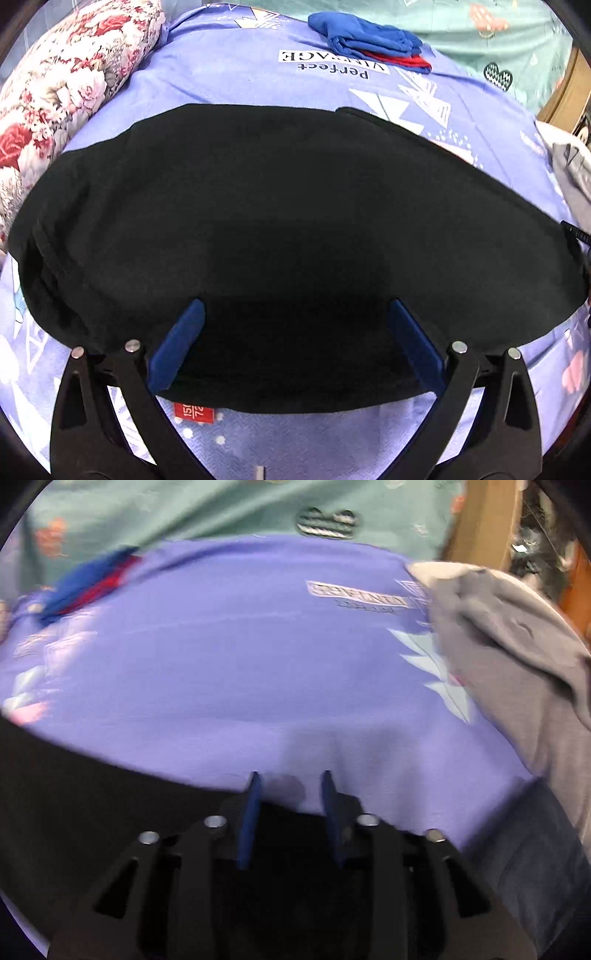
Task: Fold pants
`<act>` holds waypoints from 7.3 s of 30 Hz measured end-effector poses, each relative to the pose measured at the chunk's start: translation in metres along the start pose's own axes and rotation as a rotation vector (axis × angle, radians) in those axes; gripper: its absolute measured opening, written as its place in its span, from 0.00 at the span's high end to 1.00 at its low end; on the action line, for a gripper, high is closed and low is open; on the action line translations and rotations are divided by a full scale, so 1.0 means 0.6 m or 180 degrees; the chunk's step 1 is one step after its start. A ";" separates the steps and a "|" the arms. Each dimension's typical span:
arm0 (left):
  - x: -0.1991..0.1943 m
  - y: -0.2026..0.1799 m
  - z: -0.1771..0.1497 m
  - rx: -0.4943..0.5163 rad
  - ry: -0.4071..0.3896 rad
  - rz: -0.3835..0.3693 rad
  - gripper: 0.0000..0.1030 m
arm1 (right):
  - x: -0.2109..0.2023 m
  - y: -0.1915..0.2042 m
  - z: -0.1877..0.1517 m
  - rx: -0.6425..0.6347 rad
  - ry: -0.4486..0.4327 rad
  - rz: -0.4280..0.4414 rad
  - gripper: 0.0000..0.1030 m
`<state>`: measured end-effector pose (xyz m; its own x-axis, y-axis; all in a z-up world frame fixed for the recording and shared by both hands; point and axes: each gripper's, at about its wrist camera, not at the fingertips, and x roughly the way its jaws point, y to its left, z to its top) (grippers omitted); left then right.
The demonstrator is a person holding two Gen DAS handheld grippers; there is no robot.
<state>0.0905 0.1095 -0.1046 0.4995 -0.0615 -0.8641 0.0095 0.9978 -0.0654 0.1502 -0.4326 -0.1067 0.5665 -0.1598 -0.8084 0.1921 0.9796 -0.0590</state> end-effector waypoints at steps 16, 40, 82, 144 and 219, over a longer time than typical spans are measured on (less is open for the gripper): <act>-0.006 -0.009 -0.010 -0.0029 -0.0041 0.0045 0.02 | -0.184 -0.109 -0.153 0.0836 -0.0166 0.0950 0.33; -0.025 0.005 -0.028 -0.0263 -0.0337 -0.0183 0.02 | -0.074 -0.125 -0.136 0.1779 0.0114 0.0999 0.63; -0.022 0.082 -0.023 -0.0677 -0.0530 -0.0549 0.02 | -0.198 0.414 -0.043 -0.0324 -0.0095 0.1892 0.87; -0.004 0.055 -0.004 -0.0365 -0.0267 -0.0106 0.02 | -0.100 0.297 -0.020 0.0057 0.0170 0.1703 0.83; 0.044 -0.136 0.038 -0.0024 -0.0075 -0.0600 0.02 | -0.111 0.271 -0.097 -0.0259 0.0420 0.1503 0.46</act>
<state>0.1225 0.0268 -0.1106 0.5098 -0.2465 -0.8242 0.0984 0.9685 -0.2288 0.0971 -0.2553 -0.0965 0.4694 0.3155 -0.8247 -0.1272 0.9484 0.2904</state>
